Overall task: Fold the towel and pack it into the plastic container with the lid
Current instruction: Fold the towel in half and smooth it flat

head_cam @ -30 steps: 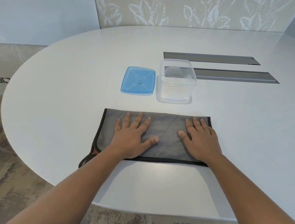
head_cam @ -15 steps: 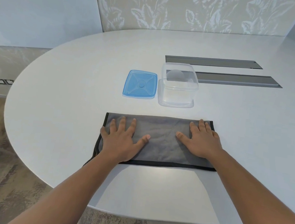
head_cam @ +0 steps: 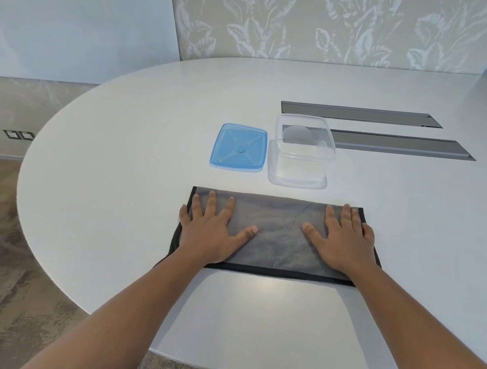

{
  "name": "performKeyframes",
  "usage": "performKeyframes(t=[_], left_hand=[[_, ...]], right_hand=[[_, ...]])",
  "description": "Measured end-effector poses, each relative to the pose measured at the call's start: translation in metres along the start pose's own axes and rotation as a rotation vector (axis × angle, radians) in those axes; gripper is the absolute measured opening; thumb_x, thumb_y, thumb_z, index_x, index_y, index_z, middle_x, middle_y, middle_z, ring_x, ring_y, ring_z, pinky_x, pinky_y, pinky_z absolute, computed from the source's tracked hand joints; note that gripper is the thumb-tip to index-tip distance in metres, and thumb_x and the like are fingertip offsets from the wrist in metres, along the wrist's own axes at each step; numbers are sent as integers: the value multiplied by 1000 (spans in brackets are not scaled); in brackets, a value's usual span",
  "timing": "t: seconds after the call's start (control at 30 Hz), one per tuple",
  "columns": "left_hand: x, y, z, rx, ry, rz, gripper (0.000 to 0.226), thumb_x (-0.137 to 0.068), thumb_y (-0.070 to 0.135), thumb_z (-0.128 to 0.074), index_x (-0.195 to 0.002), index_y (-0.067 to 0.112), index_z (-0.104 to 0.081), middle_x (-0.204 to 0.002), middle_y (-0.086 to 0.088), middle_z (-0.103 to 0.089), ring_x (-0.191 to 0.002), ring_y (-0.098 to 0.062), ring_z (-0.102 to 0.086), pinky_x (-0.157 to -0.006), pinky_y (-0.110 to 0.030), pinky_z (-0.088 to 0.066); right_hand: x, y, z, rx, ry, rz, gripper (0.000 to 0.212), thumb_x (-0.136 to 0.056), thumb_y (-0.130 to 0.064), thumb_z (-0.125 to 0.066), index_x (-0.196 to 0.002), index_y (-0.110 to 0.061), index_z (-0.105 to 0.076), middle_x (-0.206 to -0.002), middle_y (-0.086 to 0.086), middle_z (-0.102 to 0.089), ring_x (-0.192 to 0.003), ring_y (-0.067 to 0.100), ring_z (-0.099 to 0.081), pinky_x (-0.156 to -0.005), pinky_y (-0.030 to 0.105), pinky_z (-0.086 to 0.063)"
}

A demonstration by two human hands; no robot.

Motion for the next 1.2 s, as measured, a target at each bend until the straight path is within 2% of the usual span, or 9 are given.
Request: performKeyframes(t=[0.2,0.37,0.43,0.57,0.7,0.8,0.9,1.0,1.2], left_hand=[[5,-2,4,21,115,-38,87,-87,84,-10,-155,35,-34,-169,1,-23,-156,-33,-12,-122,-57,-9],[12,-19,-3,25,13,-52,92,-83,89,-5,-161,41,-7,-172,6,-1,-158,-23,4,-124,-52,-3],[15,-22,-2,33,17,-47,95,-82,91,-6,-161,40,-5,-172,4,2,-158,-24,8,-125,-50,0],[23,-25,4,138,129,-33,86,-89,82,-13,-160,34,-23,-171,1,-15,-158,-24,-4,-126,-45,-7],[28,-26,12,323,276,-21,67,-98,61,-27,-147,23,-52,-161,-2,-41,-150,-22,-31,-122,-44,-24],[28,-33,17,447,323,56,45,-105,40,-39,-138,17,-59,-153,-3,-50,-141,-26,-42,-116,-46,-32],[26,-39,24,364,293,110,30,-102,31,-45,-123,17,-61,-138,-3,-55,-120,-32,-51,-101,-45,-38],[24,-49,33,192,210,156,23,-97,37,-48,-108,17,-55,-116,-6,-57,-99,-33,-53,-83,-42,-42],[20,-68,52,37,-120,237,46,-87,65,-56,-92,20,-48,-87,3,-58,-84,-24,-59,-63,-35,-39]], right_hand=[[-3,1,2,10,6,-11,107,-77,-91,0,-164,-27,-7,-172,13,4,-158,27,6,-124,52,-5],[-3,0,3,9,-9,-19,103,-82,-88,-6,-164,-26,-6,-172,14,4,-158,29,6,-124,52,-5],[-4,-1,3,10,-28,-24,101,-85,-86,-10,-164,-24,-6,-172,15,4,-158,30,6,-124,53,-5],[-4,-13,7,21,3,-22,94,-92,-77,-21,-163,-16,-12,-171,16,0,-157,32,6,-124,54,-3],[2,-40,8,-64,146,162,83,-96,-67,-26,-163,-18,-15,-172,9,-7,-158,28,3,-124,51,-1],[7,-61,1,-112,122,251,82,-97,-68,-21,-163,-20,-14,-172,5,-7,-158,25,4,-124,49,-1],[12,-68,-12,-29,57,266,86,-95,-74,-14,-164,-22,-12,-173,6,-3,-158,26,4,-125,50,-1],[11,-67,-15,-8,57,257,89,-93,-77,-10,-164,-24,-11,-173,7,-3,-158,26,3,-124,50,-2],[10,-66,-18,-6,60,241,95,-87,-80,-2,-163,-25,-11,-173,5,-3,-158,25,2,-123,50,-1]])
Point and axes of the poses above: each hand's wrist, its own x-axis away from the middle knuckle, its own z-axis out of the back of the hand, y = z × x, the point moved 3 cm from there along -x, towards the middle knuckle
